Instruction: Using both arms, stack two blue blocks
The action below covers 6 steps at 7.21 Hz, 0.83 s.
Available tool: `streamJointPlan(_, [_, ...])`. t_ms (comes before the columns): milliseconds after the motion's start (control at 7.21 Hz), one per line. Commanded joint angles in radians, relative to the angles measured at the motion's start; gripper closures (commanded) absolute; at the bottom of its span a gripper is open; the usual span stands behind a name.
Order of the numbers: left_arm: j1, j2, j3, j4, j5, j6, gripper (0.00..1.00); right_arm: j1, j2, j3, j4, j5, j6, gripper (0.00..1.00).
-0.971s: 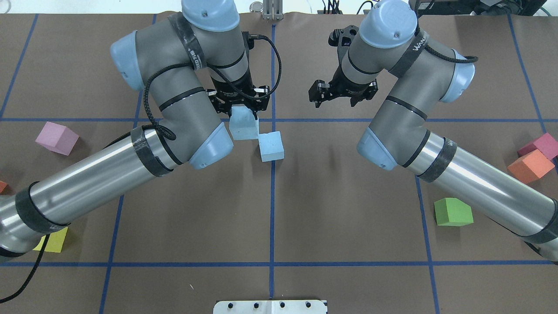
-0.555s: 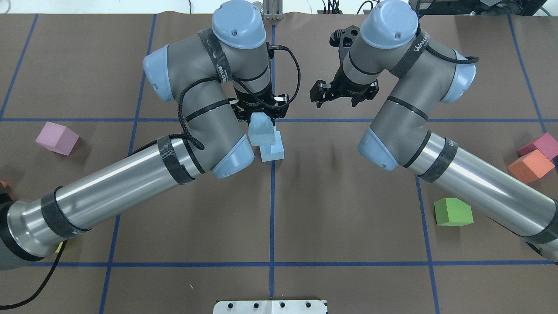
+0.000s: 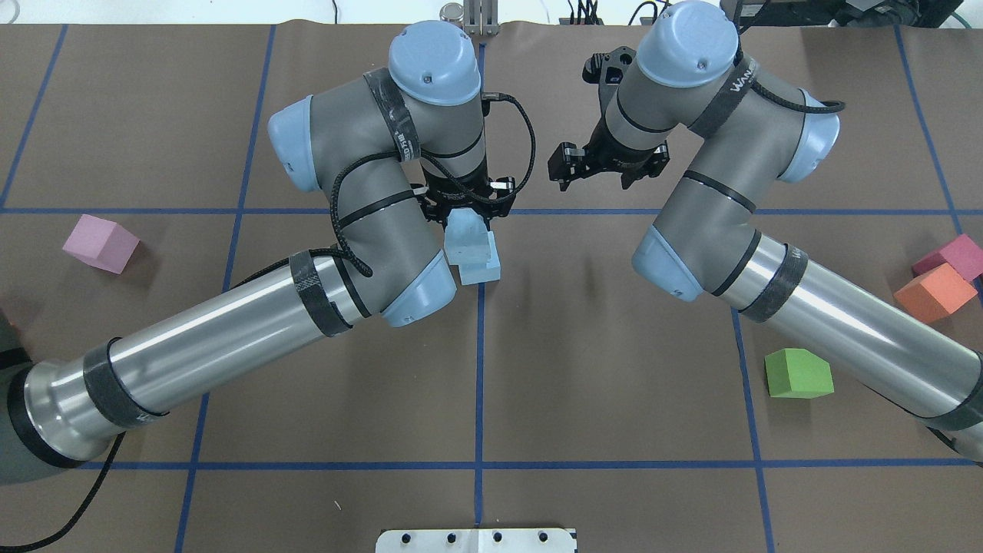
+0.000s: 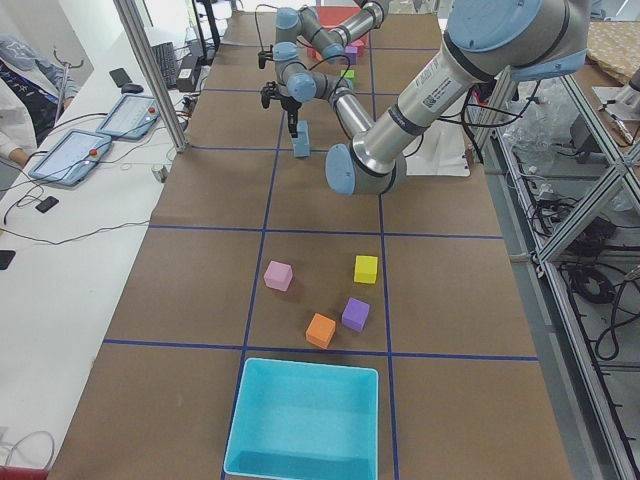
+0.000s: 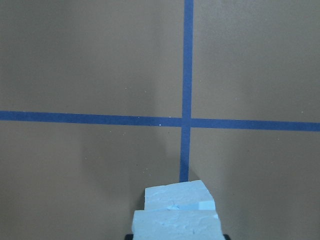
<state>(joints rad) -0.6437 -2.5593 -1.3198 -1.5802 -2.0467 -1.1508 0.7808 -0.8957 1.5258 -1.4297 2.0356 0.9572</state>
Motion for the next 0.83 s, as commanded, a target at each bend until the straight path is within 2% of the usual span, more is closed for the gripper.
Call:
streamJointPlan(0, [0.007, 0.001, 0.005, -0.012, 0.002, -0.003, 0.39, -0.002, -0.002, 0.001, 0.000, -0.002, 0.000, 0.00])
streamJointPlan(693, [0.006, -0.001, 0.007, -0.034, 0.002, -0.001, 0.29, -0.003, -0.003, 0.001, 0.000, -0.008, 0.000, 0.00])
